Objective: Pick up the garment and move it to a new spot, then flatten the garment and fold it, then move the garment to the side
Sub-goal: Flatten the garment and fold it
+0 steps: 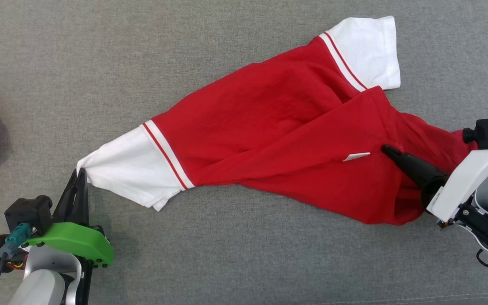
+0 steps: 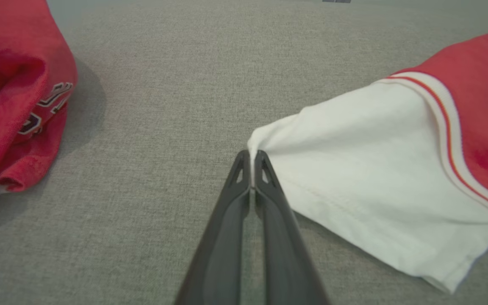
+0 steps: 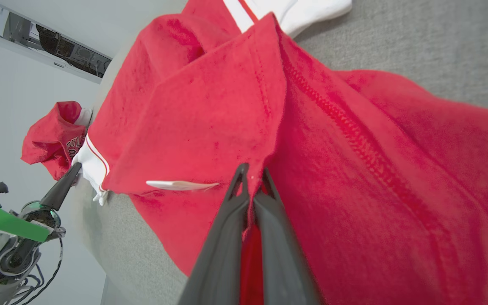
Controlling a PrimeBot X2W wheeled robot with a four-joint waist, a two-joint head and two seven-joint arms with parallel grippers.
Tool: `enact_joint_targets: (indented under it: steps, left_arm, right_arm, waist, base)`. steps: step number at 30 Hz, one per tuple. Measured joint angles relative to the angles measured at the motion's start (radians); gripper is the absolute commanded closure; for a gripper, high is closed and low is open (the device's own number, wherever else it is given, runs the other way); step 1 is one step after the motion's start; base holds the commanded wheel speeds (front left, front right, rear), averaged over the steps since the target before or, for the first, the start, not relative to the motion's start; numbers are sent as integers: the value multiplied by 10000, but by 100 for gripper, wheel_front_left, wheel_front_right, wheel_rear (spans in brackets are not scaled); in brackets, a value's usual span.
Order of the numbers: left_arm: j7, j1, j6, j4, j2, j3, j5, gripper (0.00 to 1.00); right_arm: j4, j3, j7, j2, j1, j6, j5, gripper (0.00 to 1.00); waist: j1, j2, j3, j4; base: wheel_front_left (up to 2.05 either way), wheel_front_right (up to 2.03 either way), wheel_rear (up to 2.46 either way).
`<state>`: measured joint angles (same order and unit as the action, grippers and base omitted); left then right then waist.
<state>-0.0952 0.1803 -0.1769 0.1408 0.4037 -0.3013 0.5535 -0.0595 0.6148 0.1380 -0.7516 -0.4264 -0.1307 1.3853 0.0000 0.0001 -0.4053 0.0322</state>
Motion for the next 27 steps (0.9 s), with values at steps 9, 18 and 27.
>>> enact_joint_targets:
  steps: [9,18,27]
  left_arm:
    - [182,103,500,-1039,-104,449,1129,100]
    - [3580,2436,1028,-4495,31,1730,5676,100]
    - [4961,9097,-525,-2978,207,2021,6067,100]
  right_arm:
    - [1645,-890,-571,-1262,334,0,855,100]
    - [3290,-3507,-671,-2903,-6,0,3290,100]
    - [1783,-4351,-205,-3233,-3871,0,3551,100]
  waist:
    - [0,0,305,-36]
    - [0,0,79,-80]
    - [0,0,-1069,-260]
  base:
    - [0,0,0]
    - [0,0,0]
    - [0,0,0]
